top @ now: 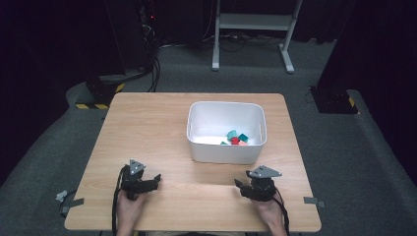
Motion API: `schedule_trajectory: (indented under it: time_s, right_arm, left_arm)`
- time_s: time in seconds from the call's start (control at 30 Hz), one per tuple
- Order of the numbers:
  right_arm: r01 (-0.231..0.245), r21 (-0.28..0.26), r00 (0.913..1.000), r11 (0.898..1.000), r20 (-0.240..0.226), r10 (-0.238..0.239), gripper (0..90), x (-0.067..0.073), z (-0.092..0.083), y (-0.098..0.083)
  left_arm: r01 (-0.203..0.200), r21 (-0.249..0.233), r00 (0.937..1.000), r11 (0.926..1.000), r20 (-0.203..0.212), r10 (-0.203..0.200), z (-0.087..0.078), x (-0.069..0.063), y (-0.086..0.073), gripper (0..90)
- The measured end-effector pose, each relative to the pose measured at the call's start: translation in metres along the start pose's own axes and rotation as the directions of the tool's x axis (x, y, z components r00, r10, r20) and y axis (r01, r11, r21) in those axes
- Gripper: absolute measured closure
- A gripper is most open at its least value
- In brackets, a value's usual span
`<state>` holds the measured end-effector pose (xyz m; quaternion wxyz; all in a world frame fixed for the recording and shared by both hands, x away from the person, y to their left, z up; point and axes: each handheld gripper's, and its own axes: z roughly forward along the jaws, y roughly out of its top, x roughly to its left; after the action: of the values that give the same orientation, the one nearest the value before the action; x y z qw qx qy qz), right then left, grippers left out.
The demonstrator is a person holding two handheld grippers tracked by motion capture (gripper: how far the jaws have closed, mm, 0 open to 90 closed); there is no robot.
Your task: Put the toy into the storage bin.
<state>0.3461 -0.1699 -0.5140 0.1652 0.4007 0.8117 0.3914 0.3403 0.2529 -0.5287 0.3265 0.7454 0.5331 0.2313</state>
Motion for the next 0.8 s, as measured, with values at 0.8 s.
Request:
schedule_trajectory:
  time_s: [0.8]
  right_arm:
    - [0.04, 0.066, 0.9984, 0.997, 0.037, -0.042, 33.7, 0.007, 0.014, -0.003]
  left_arm:
    - [-0.002, 0.001, 1.0, 1.0, -0.001, 0.002, 0.0, 0.0, 0.0, 15.5]
